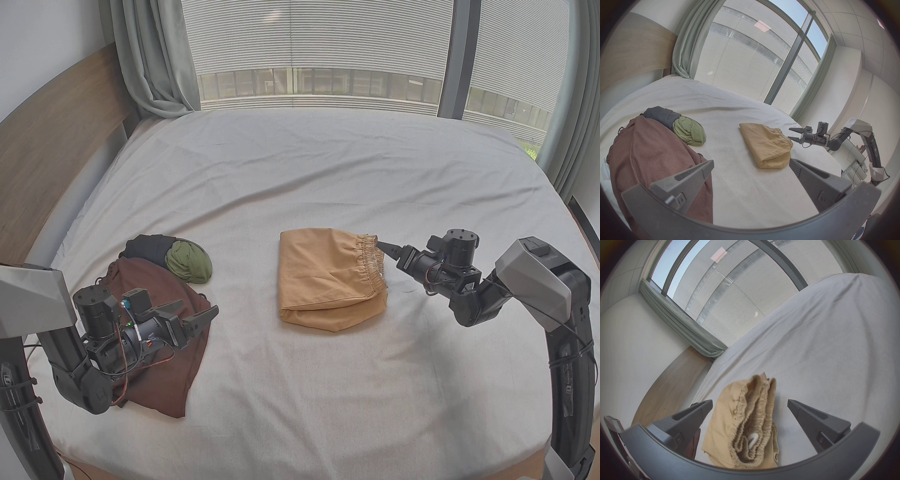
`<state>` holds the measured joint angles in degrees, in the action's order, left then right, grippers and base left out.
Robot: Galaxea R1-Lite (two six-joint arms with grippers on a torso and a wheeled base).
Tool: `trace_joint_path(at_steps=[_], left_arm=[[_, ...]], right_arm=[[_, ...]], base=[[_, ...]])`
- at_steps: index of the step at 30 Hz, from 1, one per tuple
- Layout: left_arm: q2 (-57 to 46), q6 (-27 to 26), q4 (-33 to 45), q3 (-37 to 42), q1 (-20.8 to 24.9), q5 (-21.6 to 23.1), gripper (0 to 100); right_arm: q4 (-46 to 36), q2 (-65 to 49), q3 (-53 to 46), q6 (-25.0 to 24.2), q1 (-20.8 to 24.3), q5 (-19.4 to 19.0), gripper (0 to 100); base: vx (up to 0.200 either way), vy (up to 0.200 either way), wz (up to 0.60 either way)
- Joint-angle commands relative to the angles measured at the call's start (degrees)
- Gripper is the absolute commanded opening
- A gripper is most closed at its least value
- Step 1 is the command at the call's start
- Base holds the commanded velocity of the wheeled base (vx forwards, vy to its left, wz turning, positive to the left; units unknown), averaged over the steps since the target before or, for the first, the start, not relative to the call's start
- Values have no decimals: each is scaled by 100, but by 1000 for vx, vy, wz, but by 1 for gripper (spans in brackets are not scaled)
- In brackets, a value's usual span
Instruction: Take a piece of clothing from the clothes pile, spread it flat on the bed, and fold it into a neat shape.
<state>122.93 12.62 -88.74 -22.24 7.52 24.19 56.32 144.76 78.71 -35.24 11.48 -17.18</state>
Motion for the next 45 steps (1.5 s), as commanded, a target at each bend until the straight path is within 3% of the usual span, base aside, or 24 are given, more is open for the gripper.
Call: trace_joint_path(at_steps=[1,9,16,45], left_arm=[[-6,4,5,-18,-5,-2,100],[-6,4,-3,-26,-5,-2,100],[-6,4,-3,-35,-14,-2,100],[-67,162,-3,0,48,104,100]], right_arm=[[-7,-352,30,0,161,-5,100],[-77,-493,109,9,671,-5,100],[-183,-317,258,17,856,4,100],[-139,711,390,264,724,39,100]], base=[[0,0,0],[0,0,0],[0,0,0],[0,0,0]])
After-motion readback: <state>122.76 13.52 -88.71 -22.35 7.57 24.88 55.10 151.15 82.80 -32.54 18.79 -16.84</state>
